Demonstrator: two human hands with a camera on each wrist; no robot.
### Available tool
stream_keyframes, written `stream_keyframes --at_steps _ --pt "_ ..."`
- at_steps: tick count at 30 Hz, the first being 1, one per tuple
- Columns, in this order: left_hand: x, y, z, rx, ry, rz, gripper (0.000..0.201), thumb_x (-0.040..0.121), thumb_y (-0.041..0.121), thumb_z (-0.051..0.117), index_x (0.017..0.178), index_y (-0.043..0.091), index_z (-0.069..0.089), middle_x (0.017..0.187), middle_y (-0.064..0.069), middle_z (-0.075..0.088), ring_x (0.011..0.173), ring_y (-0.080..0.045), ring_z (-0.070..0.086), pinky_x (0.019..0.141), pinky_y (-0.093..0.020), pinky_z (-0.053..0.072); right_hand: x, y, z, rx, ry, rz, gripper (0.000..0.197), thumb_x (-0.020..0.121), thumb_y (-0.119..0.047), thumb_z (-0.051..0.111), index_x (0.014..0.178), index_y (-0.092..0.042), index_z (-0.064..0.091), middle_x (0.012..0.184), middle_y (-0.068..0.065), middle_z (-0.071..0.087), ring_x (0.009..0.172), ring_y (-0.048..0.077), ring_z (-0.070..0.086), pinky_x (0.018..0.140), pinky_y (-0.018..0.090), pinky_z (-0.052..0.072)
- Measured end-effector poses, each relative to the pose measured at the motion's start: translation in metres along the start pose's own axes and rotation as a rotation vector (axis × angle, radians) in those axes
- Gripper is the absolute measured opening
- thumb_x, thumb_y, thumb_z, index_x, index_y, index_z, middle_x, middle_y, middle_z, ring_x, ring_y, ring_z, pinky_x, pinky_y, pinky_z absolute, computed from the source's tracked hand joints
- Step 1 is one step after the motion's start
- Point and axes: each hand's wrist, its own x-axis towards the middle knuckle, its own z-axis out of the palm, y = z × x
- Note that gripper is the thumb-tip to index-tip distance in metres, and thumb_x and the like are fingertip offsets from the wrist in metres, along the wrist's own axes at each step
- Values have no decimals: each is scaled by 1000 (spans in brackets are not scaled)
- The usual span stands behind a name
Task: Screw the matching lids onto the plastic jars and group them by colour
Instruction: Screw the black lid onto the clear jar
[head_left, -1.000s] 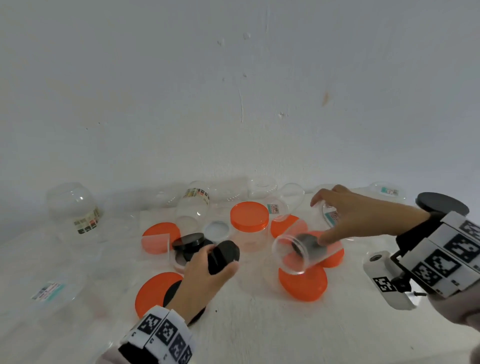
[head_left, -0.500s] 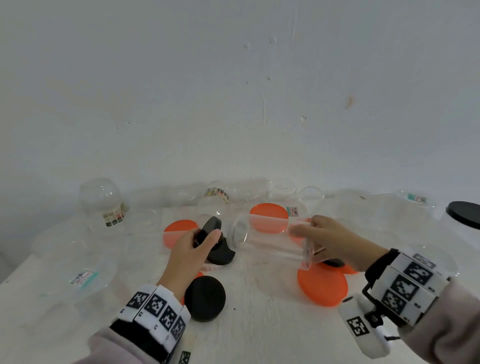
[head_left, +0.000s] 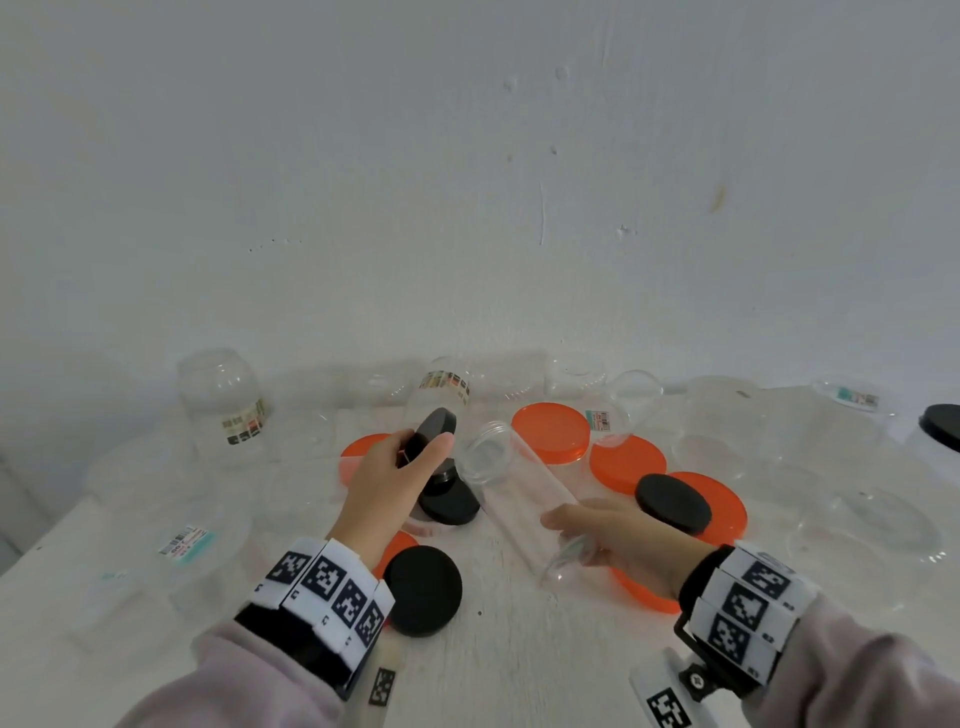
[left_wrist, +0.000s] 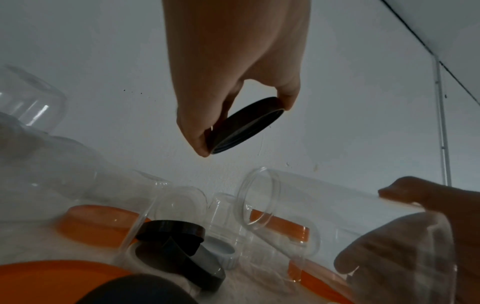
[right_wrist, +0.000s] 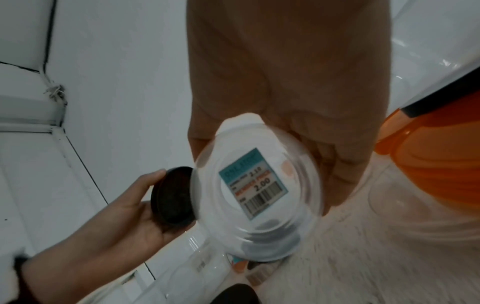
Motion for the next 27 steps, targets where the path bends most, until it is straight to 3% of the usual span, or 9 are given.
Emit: stream_keyframes --at_steps 2,5,9,12,15,20,23,25,27 --pt "1 3 1 -18 1 0 21 87 43 62 99 26 63 91 5 65 88 -9 62 45 -9 45 4 0 3 -20 -24 10 43 78 -25 75 110 -1 59 101 12 59 92 23 57 83 28 48" --pt "4 5 3 -7 -7 26 20 86 44 61 95 26 64 84 6 64 82 -9 63 59 -14 45 7 -2 9 -63 -67 19 41 77 -16 77 108 -6 52 106 12 58 99 23 58 87 31 50" --pt "5 8 6 3 -19 46 22 86 43 61 96 24 64 80 7 62 78 -8 62 68 -20 45 19 -1 18 -198 -77 -32 67 70 -15 82 125 -16 44 105 7 51 96 20 55 83 29 50" --pt "6 9 7 12 -34 58 21 86 44 62 97 26 64 86 6 64 82 -8 63 70 -19 46 27 1 21 -310 -34 -97 76 62 -22 87 124 -20 43 106 2 50 93 15 55 76 24 48" --pt "5 12 8 25 -54 70 19 84 46 64 97 33 61 91 8 66 84 -3 63 65 -13 45 35 3 22 -373 -26 -120 84 59 -27 91 127 -20 42 115 -2 51 104 14 55 86 26 49" --pt "4 16 13 55 -70 105 14 80 45 70 80 39 57 81 18 63 73 16 58 61 -7 47 43 4 25 -399 -45 -135 96 61 -15 90 138 -17 33 134 2 46 122 19 47 99 30 43" --pt "4 16 18 110 -95 135 20 79 46 71 87 30 62 86 7 66 79 -1 61 70 -21 50 45 8 26 -381 -72 -151 101 63 -9 88 143 -17 27 145 5 37 138 24 34 108 35 37" --pt "4 14 21 149 -111 144 21 78 47 72 85 36 56 93 9 61 82 0 56 72 -20 46 45 10 26 -381 -84 -159 102 63 -7 88 144 -18 25 149 5 34 141 26 30 112 38 34" --pt "4 12 24 208 -127 148 26 77 49 72 93 41 52 102 13 54 95 2 51 78 -18 42 45 12 25 -385 -90 -161 103 64 -6 87 145 -19 24 152 5 31 142 26 28 113 39 32"
